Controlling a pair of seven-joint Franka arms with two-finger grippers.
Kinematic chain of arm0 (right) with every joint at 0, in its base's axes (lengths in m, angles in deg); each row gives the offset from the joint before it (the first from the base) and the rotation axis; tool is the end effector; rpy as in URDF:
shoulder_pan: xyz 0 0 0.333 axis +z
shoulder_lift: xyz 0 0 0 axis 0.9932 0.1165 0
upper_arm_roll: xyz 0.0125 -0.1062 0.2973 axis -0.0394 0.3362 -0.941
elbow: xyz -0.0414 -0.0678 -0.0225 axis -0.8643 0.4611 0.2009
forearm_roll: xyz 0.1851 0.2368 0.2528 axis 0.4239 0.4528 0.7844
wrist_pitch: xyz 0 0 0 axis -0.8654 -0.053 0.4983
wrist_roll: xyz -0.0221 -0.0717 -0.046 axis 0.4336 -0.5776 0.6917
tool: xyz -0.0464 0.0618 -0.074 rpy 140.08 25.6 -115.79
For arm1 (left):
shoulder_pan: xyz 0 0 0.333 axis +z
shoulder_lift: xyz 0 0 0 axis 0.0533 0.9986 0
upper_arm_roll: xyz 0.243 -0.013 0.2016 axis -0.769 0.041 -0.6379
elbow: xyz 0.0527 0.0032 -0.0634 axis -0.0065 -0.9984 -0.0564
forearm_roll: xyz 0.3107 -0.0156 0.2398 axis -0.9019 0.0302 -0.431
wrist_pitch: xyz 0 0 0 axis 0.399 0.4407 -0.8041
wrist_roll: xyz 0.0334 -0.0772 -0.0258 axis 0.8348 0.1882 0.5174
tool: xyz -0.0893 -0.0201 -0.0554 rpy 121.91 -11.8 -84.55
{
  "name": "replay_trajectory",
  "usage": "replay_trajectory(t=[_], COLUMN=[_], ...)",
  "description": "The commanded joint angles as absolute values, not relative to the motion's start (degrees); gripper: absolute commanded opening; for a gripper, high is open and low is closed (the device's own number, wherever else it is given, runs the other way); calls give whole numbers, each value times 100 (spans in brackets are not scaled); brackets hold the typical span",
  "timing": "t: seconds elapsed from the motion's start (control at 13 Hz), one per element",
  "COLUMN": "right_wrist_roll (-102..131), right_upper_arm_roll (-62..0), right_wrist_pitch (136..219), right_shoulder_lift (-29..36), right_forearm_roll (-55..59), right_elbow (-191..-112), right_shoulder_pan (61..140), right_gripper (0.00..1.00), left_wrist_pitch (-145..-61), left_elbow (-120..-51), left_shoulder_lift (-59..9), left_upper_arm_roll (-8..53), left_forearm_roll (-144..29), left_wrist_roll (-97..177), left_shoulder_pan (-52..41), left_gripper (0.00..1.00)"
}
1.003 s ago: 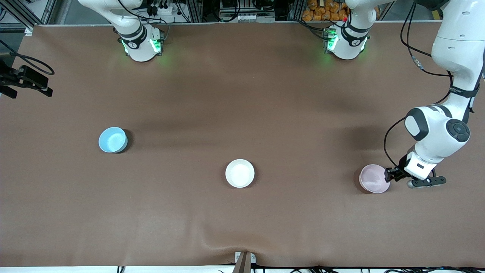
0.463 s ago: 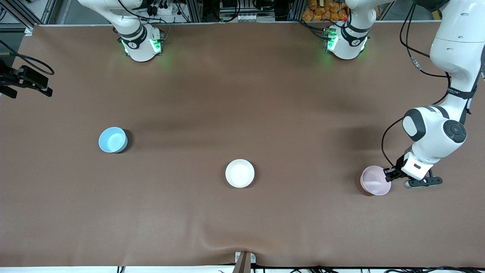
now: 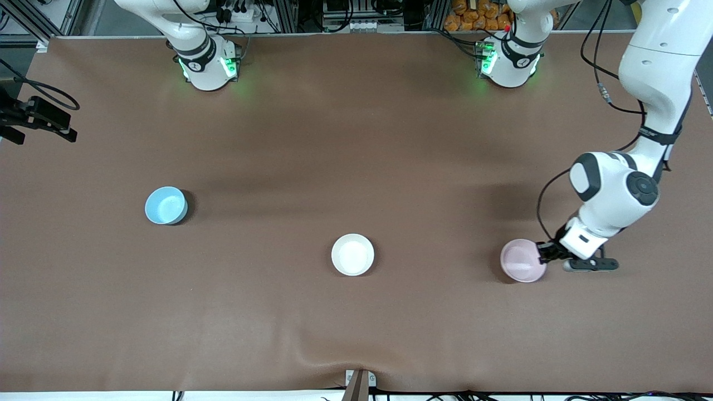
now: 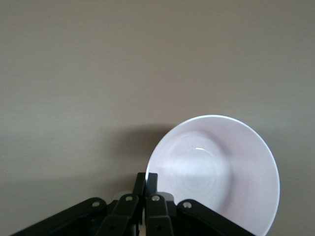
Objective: Stack pink and blue bowls on white bowl
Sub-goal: 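Carry the pink bowl with the left gripper over the white bowl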
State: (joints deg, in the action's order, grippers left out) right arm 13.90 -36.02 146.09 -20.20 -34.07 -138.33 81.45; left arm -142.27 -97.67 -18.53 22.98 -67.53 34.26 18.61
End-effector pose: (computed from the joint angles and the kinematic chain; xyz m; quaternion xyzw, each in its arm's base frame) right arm 0.5409 -0.0203 0.6566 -0.9998 -0.0180 0.0100 0.0048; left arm 0.6426 -0.0247 0.2296 0.9892 0.0023 0.1217 0.0814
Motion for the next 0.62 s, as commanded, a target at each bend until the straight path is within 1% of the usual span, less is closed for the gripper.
replay_trajectory(t=[0.0,0.08,0.31,0.46,0.54], right_wrist_roll=[1323,1323,1323,1323,1323], right_upper_arm_roll=[-3659,-3651,-3659,-3659,-3659], right_wrist_pitch=[14597,14597,14597,14597,14597], right_shoulder_lift=[-2022,-2022,-2022,-2022,-2022], right_forearm_roll=[-3358,-3358,-3349,-3349,-3349], right_elbow=[-13793,-13793,-13793,-13793,-13793], right_shoulder_pan=[8058,8058,8076,8076,8076], right_gripper=[100,100,100,100,100], left_wrist_pitch=[-14232,-14232,-14215,-14128,-13970], left_elbow=[-9924,-9889,-9854,-9670,-9469], left_shoulder_lift=[-2039,-2013,-2039,-2039,-2031], left_upper_arm_roll=[2590,2704,2731,2810,2819], left_forearm_roll=[-6782,-6782,-6782,-6782,-6782], left_wrist_roll=[3725,3813,4086,4375,4612], left_shoulder_pan=[1853,1800,1510,1230,1028], left_gripper=[0,0,0,0,0])
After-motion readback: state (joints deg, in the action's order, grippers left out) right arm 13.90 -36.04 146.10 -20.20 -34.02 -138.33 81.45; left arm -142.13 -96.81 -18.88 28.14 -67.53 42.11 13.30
